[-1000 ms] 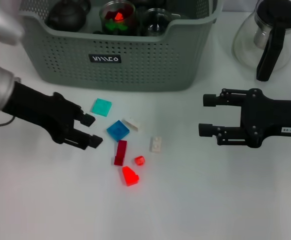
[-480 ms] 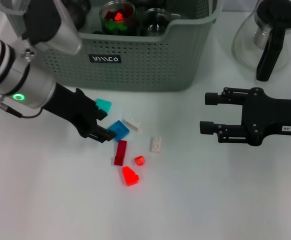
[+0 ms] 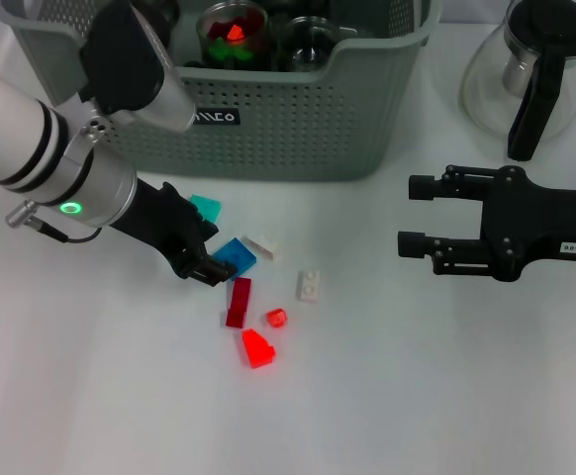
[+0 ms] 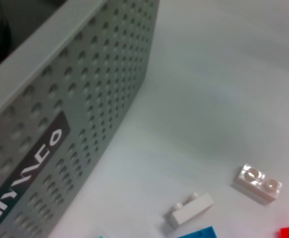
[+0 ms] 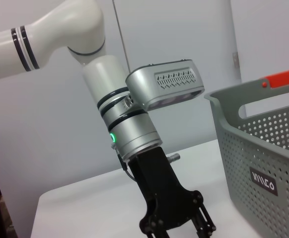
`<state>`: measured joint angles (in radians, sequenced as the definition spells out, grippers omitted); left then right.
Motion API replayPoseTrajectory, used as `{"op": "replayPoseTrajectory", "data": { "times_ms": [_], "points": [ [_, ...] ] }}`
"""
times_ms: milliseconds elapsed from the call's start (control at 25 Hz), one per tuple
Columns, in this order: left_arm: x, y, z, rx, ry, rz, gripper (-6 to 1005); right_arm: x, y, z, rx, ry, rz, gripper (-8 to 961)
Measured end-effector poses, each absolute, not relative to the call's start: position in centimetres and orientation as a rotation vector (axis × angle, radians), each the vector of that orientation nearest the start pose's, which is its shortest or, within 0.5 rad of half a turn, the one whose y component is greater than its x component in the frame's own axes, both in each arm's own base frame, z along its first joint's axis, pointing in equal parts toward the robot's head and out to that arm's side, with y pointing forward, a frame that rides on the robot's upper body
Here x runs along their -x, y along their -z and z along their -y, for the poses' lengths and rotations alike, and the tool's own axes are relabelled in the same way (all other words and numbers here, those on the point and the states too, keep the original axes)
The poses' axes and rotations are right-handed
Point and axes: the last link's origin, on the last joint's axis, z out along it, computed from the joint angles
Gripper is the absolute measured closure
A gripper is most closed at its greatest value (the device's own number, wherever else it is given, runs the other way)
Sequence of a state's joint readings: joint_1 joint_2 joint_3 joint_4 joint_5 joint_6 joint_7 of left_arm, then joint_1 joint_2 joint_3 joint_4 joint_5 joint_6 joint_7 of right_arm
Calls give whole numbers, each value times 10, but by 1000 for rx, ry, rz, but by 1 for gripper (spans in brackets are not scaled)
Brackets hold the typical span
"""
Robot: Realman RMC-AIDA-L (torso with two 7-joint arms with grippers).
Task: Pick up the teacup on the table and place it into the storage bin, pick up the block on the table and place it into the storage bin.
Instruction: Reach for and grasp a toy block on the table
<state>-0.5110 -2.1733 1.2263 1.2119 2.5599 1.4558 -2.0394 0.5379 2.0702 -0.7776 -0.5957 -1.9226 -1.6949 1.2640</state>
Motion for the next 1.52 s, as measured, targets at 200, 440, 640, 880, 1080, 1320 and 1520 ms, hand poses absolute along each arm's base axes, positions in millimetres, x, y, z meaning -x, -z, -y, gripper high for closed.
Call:
{"op": "replayPoseTrajectory", "data": {
  "times_ms": [200, 440, 640, 880, 1080, 1320, 1520],
  "points": [
    [223, 31, -340, 2792, -390, 614, 406, -241, 12, -310, 2885, -857, -432, 192],
    [226, 35, -339, 2780, -442, 603, 407, -241, 12, -310, 2884, -858, -434, 192],
    [229, 40, -339, 2764, -459, 569, 407, -241, 12, -310, 2884, -858, -435, 192],
    [228, 42, -339, 2758, -460, 552, 406, -242, 12, -310, 2883, -857, -437, 192],
    [225, 44, -336, 2765, -473, 538, 407, -242, 12, -310, 2884, -859, -437, 193],
    [223, 45, -332, 2760, -472, 517, 406, -242, 12, -309, 2885, -859, -439, 193],
    [222, 48, -333, 2751, -474, 520, 406, -242, 12, -309, 2886, -860, -439, 192]
  ]
}}
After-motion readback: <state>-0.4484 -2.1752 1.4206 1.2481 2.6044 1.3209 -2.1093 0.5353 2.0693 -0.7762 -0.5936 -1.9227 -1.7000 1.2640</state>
